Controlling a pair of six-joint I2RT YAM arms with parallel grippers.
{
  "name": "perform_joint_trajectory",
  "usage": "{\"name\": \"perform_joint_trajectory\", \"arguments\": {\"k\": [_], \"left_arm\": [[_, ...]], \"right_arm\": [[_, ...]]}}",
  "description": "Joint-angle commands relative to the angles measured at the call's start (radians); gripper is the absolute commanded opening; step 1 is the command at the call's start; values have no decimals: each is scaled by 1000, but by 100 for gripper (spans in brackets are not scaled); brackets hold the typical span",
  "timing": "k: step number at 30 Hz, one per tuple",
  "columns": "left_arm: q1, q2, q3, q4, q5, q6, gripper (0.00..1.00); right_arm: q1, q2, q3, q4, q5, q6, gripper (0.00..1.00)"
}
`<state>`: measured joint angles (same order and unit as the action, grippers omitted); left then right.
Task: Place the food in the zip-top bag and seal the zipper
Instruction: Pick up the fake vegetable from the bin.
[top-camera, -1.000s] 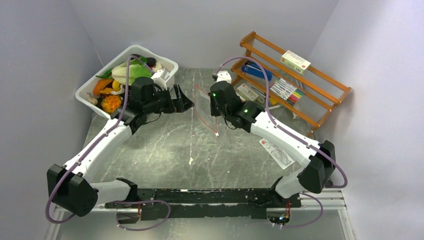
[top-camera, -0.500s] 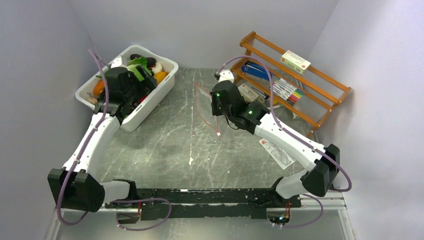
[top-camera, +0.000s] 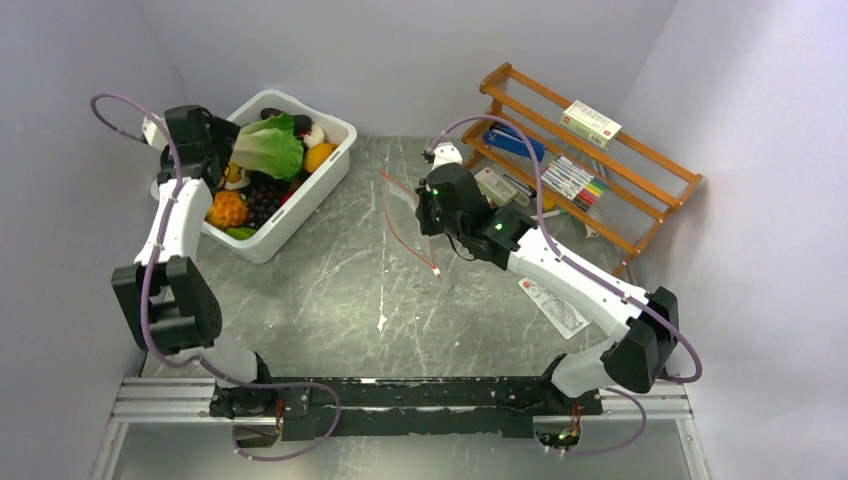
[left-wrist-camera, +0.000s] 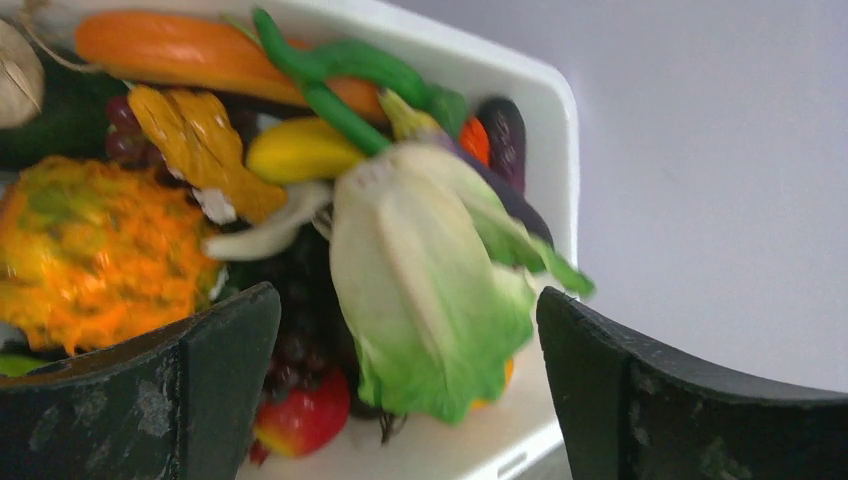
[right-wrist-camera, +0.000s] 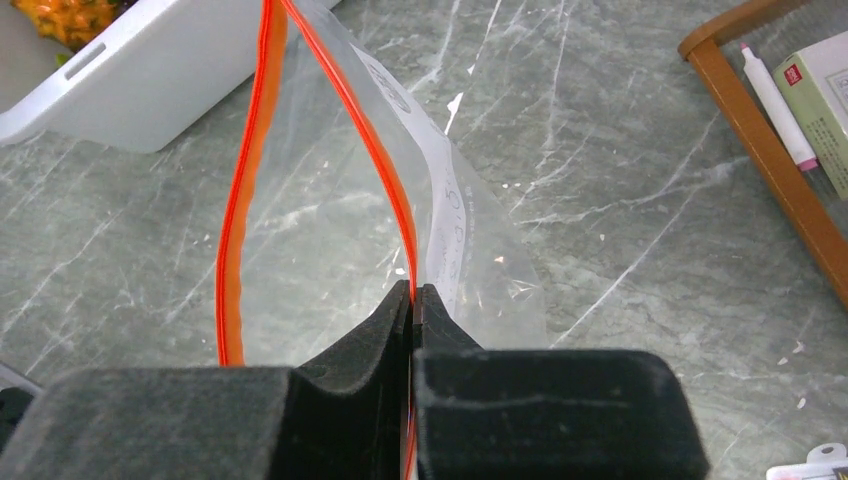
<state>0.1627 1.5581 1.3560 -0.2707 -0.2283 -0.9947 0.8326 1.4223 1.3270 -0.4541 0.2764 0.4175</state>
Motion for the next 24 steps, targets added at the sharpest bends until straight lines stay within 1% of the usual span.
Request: {"name": "perform_joint_trajectory", "arguments": {"k": [1, 4, 7, 10, 12, 14, 16, 18, 22, 24], "left_arm": [[47, 98, 110, 27, 17, -75, 99], [53, 176, 188, 15, 20, -84, 98], [72, 250, 233, 35, 88, -118, 96], [77, 306, 271, 64, 124, -111, 99], [77, 340, 291, 74, 154, -118, 98], [77, 378, 318, 11, 180, -163, 98], [77, 401, 332, -52, 175, -201, 98], [73, 404, 311, -52, 176, -231, 99], [70, 411, 307, -58, 202, -243, 97], [69, 410, 342, -148, 167, -239, 97]], "right_arm": [[3, -27, -12, 36, -4, -12, 0], [5, -27, -22, 44, -7, -5, 0], [5, -19, -19, 47, -17, 1, 0], [9, -10, -9, 41, -21, 4, 0], [11, -4, -5, 38, -23, 4, 0], [11, -1, -3, 39, -22, 7, 0], [14, 3, 4, 39, -21, 7, 0], [17, 8, 8, 39, -20, 6, 0], [20, 15, 11, 37, -19, 6, 0], [22, 15, 12, 33, -16, 8, 0]]}}
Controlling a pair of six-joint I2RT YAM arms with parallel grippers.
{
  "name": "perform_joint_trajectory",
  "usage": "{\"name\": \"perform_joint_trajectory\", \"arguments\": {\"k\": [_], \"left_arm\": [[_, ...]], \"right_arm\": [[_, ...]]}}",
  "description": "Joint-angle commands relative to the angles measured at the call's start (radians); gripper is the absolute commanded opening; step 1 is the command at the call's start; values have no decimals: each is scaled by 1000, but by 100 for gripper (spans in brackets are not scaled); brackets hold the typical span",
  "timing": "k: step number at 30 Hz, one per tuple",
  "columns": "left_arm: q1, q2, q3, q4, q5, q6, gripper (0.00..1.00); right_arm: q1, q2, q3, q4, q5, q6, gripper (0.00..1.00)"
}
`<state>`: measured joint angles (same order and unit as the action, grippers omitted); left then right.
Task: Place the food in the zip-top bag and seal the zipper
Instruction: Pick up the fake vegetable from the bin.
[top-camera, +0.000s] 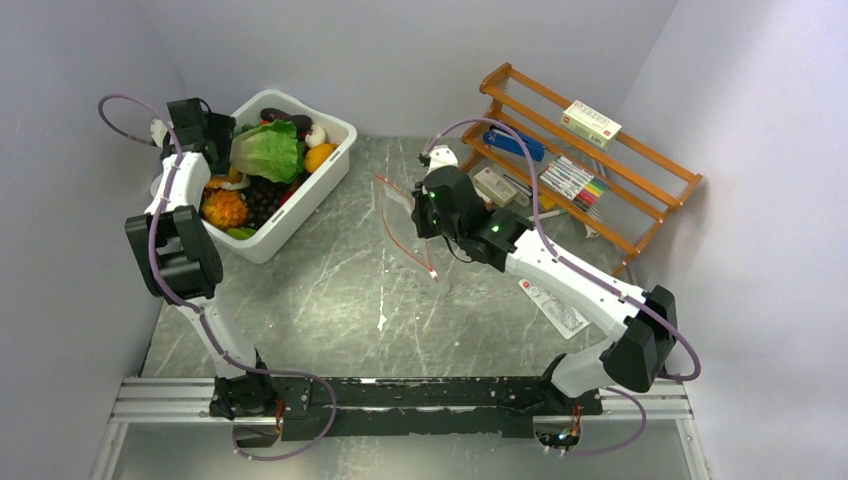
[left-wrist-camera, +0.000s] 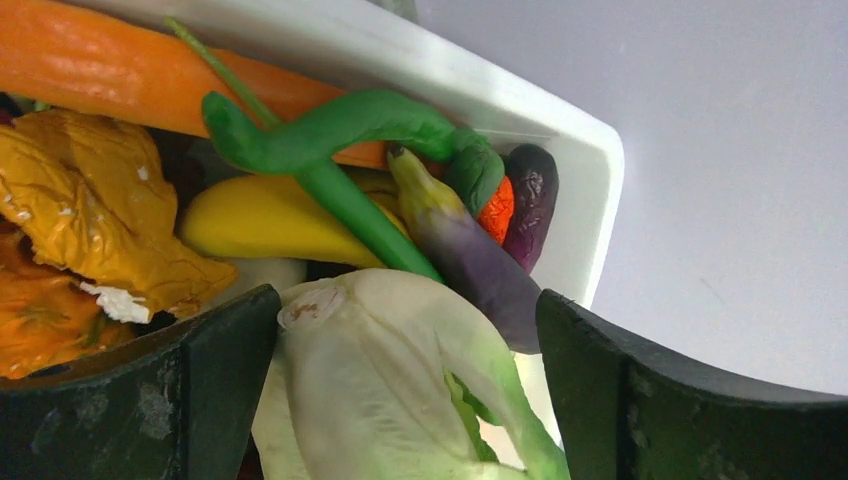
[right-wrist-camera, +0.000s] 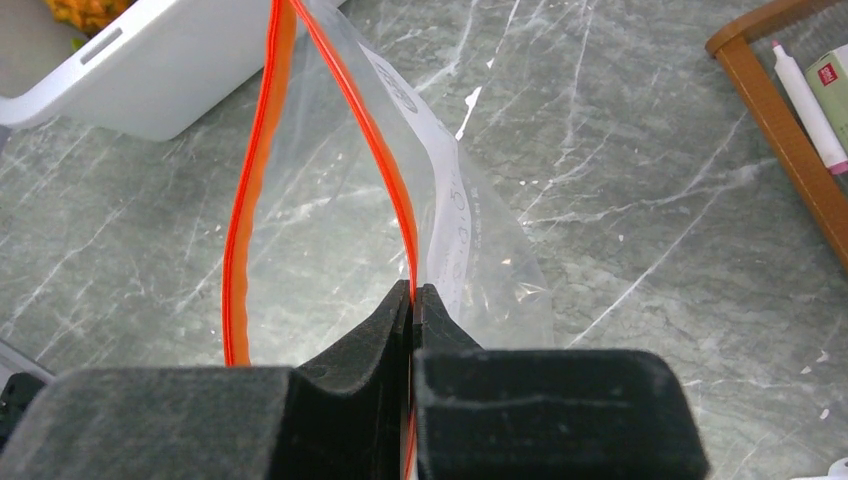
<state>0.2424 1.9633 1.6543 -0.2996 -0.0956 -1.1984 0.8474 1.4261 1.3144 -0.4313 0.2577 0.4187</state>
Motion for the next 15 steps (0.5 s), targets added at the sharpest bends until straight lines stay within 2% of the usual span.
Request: {"name": "perform_joint_trajectory", "arguments": {"k": [1, 6, 8, 10, 13, 15], "left_arm": [[-10, -3, 67, -179, -10, -45, 98], [-44, -75, 126, -346, -234, -51, 99], [-64, -99, 133, -411, -274, -96, 99], [-73, -136, 84, -396, -223, -137, 98], [-81, -191, -40, -217, -125, -152, 94], [-84, -172, -24, -216, -130, -150, 93]], "right_arm": [[8, 10, 25, 11, 3, 8, 0], [11, 10, 17, 22, 15, 8, 0], [12, 13, 18, 24, 19, 4, 0], [12, 10, 10, 37, 18, 2, 0], [12, 12, 6, 44, 8, 2, 0], [13, 14, 8, 45, 2, 0, 0]]}}
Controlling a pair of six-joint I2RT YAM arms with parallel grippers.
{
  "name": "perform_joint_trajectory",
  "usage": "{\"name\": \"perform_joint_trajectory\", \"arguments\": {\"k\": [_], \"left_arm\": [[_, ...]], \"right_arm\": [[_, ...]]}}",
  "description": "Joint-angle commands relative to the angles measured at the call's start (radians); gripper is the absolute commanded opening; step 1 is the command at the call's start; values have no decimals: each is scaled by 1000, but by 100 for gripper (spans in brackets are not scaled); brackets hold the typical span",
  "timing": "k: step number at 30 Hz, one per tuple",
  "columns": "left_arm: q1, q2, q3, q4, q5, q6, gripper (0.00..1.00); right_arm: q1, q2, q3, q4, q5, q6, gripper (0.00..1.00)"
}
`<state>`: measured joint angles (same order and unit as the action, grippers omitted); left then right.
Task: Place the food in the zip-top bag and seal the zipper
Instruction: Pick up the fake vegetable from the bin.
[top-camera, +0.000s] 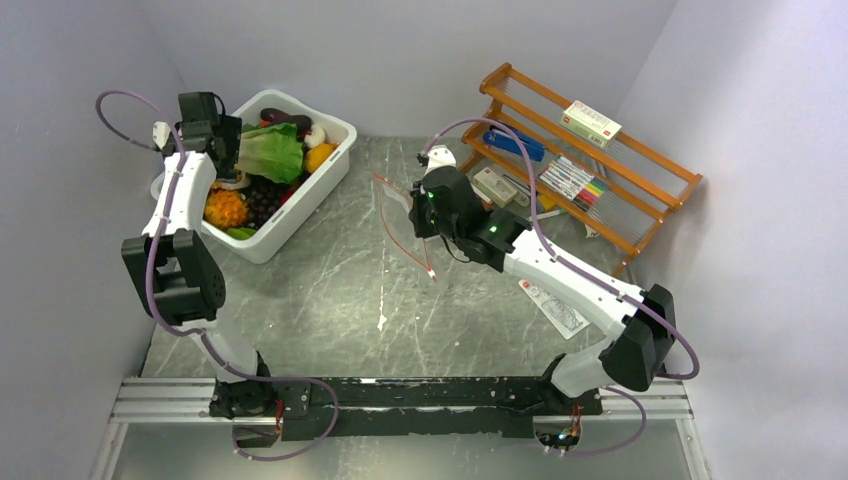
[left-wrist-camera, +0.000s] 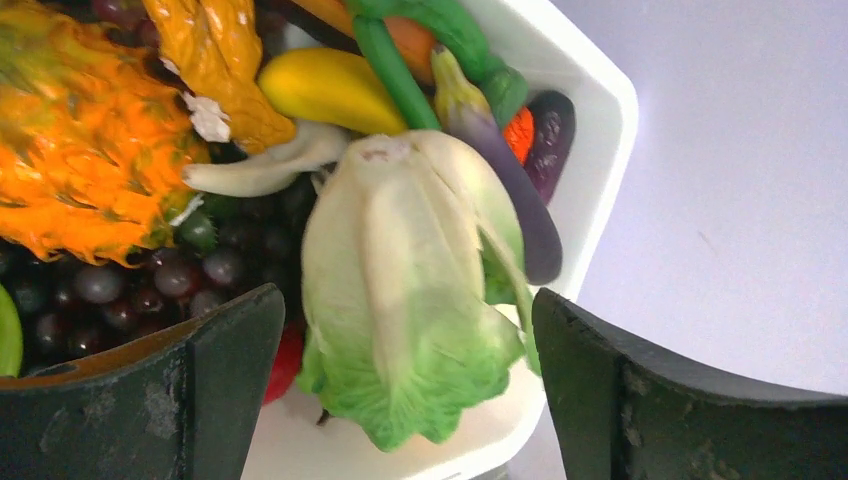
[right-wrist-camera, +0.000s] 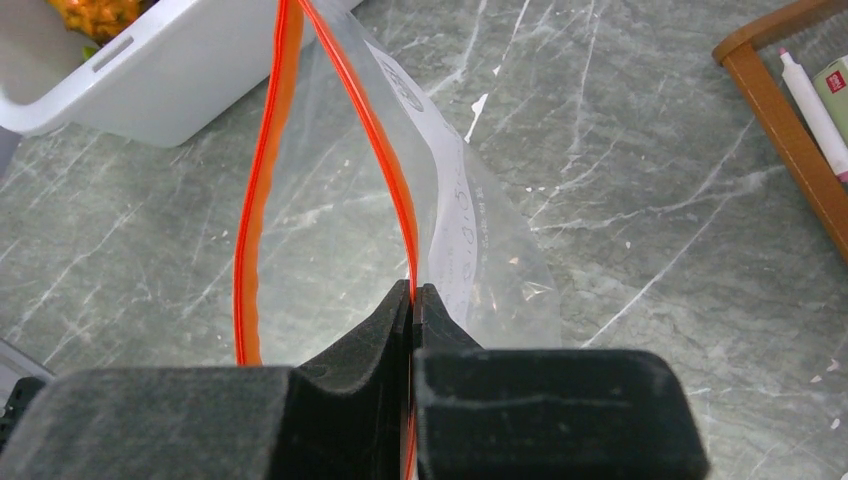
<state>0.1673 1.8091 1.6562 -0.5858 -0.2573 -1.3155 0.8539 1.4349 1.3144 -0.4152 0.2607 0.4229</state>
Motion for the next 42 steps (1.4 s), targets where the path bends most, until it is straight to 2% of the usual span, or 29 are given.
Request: {"name": "perform_joint_trajectory", "arguments": {"k": [1, 4, 7, 13, 15, 17, 20, 22, 28, 31, 33, 36, 42], "left_arm": [[-30, 8, 2, 57, 38, -25, 94], [-38, 73, 65, 26, 82, -29, 97], [-41, 101, 34, 92, 122, -28, 95], [-47, 175, 63, 40, 111, -49, 98], [-47, 189, 57, 71, 118, -43, 94], [-46, 197, 58, 90, 121, -25, 81], [-46, 171, 39, 134, 116, 32, 54], [-47, 142, 19, 157, 118, 81, 44], [-46, 56, -23, 156, 152, 204, 40], [-46, -30, -93, 218, 192, 333, 40], [-47, -90, -162, 294, 261, 446, 38], [-47, -160, -210, 323, 358, 536, 32], [-46, -252, -250, 292, 500, 646, 33]], "right_arm": [[5, 5, 8, 30, -4, -5, 0], [7, 1, 8, 32, -6, -9, 0], [7, -9, 3, 39, 2, -17, 0], [8, -10, -1, 49, 2, -25, 0], [7, -8, 0, 51, -4, -26, 0], [7, -3, 4, 48, -7, -26, 0], [8, -5, 10, 43, -3, -27, 0], [7, -10, 3, 46, 2, -27, 0], [6, -20, -19, 66, 25, -34, 0], [6, -13, 4, 50, 22, -45, 0], [4, -2, 32, 30, 21, -39, 0], [3, 11, 57, 28, 12, -32, 0], [2, 38, 71, 32, 16, -32, 0]]}}
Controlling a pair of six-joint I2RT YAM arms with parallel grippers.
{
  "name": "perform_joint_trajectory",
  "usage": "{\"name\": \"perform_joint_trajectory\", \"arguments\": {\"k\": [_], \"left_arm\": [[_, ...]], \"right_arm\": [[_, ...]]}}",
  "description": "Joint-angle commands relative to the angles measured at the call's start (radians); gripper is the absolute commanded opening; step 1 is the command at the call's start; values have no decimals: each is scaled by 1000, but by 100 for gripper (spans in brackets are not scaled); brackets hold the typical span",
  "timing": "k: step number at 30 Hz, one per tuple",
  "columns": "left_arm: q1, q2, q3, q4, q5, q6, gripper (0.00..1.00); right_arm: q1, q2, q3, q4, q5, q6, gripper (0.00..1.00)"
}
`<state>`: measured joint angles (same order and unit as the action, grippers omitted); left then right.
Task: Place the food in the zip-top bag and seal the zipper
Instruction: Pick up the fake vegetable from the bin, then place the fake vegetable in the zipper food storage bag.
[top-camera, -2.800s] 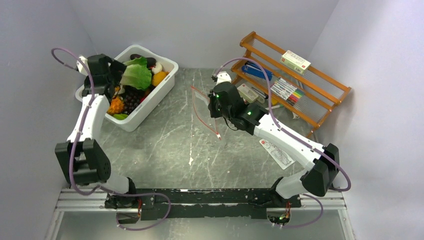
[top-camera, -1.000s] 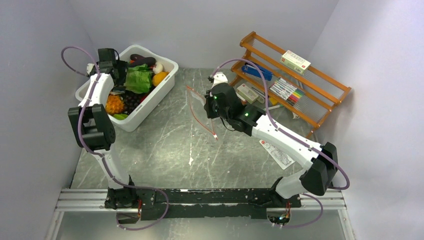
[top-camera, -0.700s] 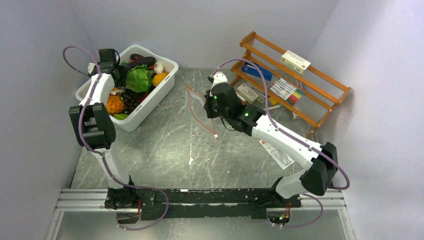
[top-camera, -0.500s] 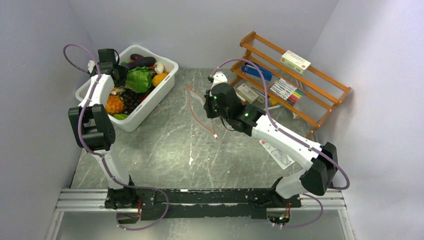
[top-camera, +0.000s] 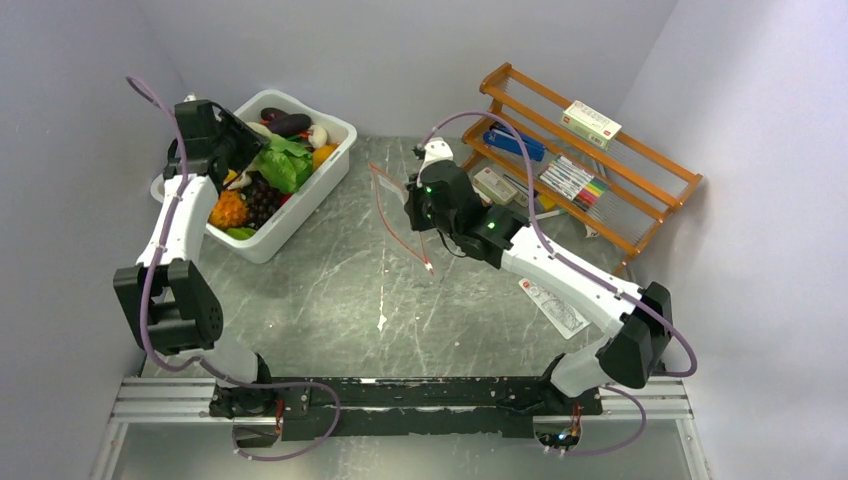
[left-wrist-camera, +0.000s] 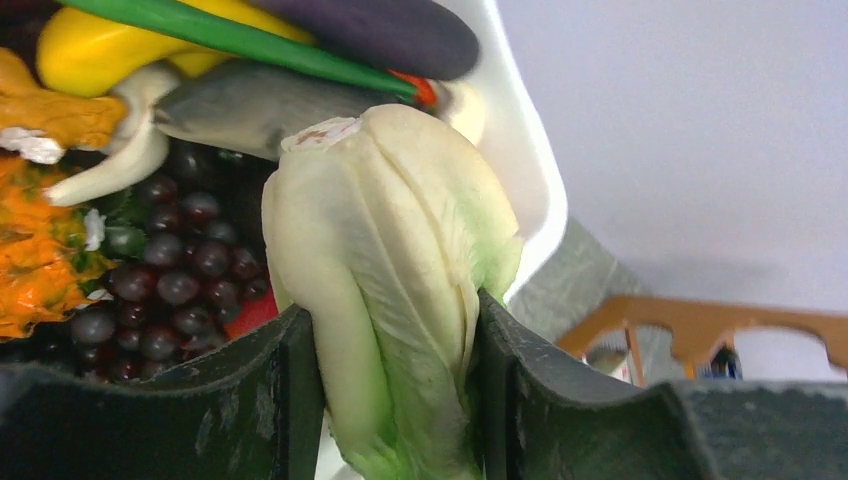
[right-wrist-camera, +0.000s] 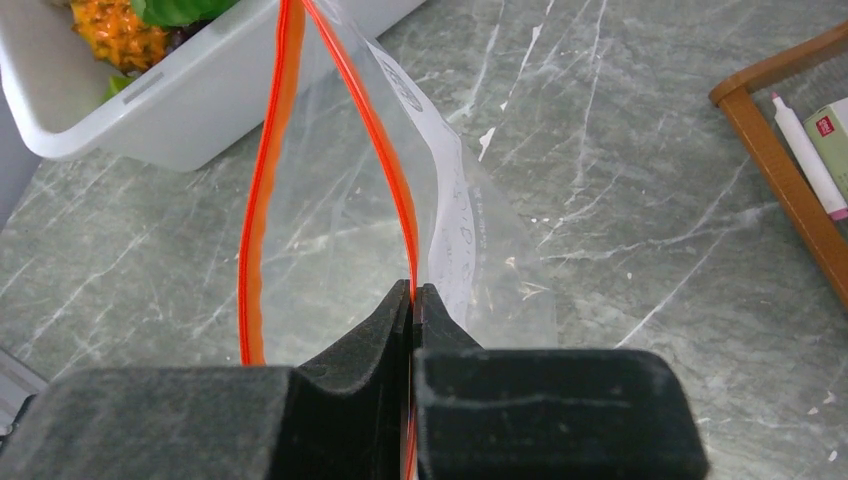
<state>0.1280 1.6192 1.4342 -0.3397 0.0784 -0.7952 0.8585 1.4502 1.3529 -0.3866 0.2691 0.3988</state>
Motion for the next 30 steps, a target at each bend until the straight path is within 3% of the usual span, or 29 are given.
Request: {"name": "perform_joint_trajectory", "arguments": {"k": [1, 6, 10, 14, 21, 24, 30], "left_arm": [[-7, -75, -33, 43, 204, 144, 32], [-7, -170, -72, 40, 350, 176, 30], [-7, -230, -86, 23, 543, 180, 30], [-7, -310, -188, 164, 762, 51, 30], [-15, -416, -341, 500, 962, -254, 28], [-36, -420, -389, 597, 1071, -291, 30], [-160, -339, -392, 535, 1212, -269, 29]], "right_arm": [[-2, 28, 35, 2, 11, -7, 0], [-2, 44, 49, -8, 34, -13, 0], [-3, 62, 71, -14, 54, -19, 0], [-3, 78, 85, -11, 50, -16, 0], [-7, 100, 99, -4, 51, -8, 0], [-10, 101, 98, 12, 56, -1, 0], [-11, 116, 101, 66, 94, -28, 0]]}}
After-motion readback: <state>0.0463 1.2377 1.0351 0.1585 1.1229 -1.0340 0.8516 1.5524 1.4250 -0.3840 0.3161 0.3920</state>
